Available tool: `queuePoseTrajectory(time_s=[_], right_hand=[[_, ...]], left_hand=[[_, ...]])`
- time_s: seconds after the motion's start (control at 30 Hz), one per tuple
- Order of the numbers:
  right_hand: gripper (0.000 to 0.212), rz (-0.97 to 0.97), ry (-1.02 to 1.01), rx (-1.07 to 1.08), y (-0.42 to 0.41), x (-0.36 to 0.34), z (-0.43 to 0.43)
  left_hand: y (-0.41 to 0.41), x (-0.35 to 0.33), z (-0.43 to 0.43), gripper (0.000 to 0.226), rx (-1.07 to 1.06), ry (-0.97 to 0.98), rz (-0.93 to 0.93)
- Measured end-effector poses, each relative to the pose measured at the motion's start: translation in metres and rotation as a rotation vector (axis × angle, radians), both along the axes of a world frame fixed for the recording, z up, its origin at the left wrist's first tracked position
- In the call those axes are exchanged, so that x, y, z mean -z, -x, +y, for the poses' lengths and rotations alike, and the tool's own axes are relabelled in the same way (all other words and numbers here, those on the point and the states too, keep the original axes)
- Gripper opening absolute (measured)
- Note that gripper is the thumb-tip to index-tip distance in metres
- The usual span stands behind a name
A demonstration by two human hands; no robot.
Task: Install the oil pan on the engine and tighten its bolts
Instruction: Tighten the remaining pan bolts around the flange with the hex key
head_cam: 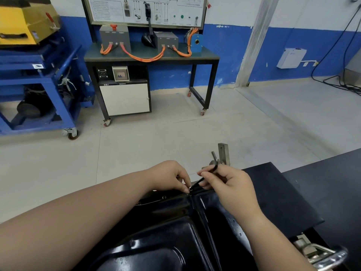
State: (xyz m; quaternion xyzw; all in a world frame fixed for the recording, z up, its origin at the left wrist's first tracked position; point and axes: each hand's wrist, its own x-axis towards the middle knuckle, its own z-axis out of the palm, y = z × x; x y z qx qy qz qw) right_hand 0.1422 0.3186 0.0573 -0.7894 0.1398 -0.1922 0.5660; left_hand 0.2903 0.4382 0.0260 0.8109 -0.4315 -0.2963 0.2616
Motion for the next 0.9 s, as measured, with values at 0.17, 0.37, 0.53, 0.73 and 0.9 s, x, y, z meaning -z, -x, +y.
queuePoseTrajectory(time_s=[0.17, 0.37, 0.53, 0.73, 0.9], right_hand=[[0.023, -0.065, 0.008, 0.092, -0.001, 0.005, 0.004], [0.023, -0.113, 0.175, 0.145, -0.002, 0.009, 0.010], [0.038, -0.045, 0.096, -0.059, -0.002, 0.008, 0.011], [0.027, -0.062, 0.110, -0.052, -0.004, 0.010, 0.012], [0.025, -0.081, 0.073, 0.007, -0.008, 0.016, 0.015]], left_hand=[[0.001, -0.002, 0.001, 0.022, 0.022, -0.026, -0.005], [0.004, -0.006, 0.000, 0.019, 0.003, 0.043, 0.047], [0.006, -0.005, 0.000, 0.009, -0.008, 0.068, 0.071], [0.007, -0.008, 0.003, 0.037, 0.002, 0.073, 0.049], [0.010, -0.011, 0.002, 0.038, -0.028, 0.096, 0.051]])
